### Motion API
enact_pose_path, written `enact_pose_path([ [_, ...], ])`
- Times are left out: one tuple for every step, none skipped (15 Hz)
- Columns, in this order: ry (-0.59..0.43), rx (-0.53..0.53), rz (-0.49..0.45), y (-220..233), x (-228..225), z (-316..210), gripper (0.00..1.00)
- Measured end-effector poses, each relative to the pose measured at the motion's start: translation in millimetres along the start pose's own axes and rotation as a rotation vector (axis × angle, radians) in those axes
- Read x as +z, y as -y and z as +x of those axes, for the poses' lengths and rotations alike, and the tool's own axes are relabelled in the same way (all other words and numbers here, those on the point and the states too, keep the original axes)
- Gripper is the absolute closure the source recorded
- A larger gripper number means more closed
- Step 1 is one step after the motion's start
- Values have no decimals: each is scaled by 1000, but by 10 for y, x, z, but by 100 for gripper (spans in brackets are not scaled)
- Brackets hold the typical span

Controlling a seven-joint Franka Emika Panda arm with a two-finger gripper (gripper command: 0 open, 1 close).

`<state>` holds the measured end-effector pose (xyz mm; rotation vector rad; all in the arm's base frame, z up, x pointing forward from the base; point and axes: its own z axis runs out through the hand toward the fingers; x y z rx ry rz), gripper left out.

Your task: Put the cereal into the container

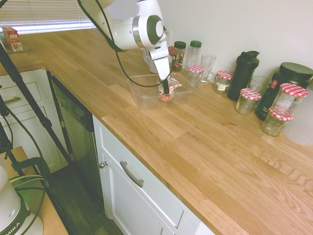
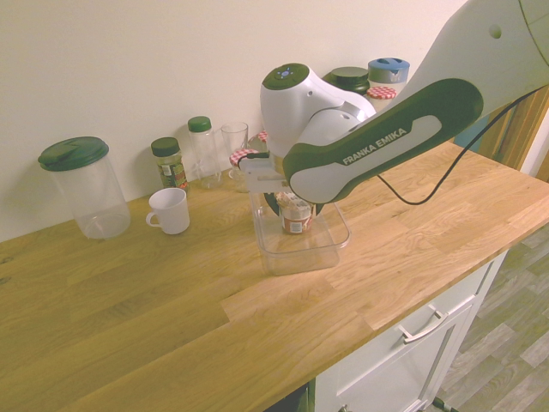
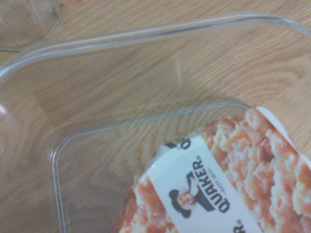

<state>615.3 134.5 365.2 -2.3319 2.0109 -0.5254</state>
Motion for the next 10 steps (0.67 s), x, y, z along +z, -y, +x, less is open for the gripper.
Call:
enact_pose_path([
  [46, -19, -8, -9, 8, -20, 0],
  [107, -48, -18, -33, 29, -51, 0],
  [168, -77, -29, -68, 54, -90, 0],
  [231, -104, -39, -107, 61, -125, 0],
  [296, -131, -44, -165, 49, -147, 0],
  [349, -155, -40, -232, 4, -141, 0],
  [379, -170, -29, -315, -76, -100, 0],
  [374, -167, 0, -404, -189, -37, 0],
  [357, -156, 57, -496, -344, 21, 0],
  [335, -143, 122, -602, -515, 55, 0],
])
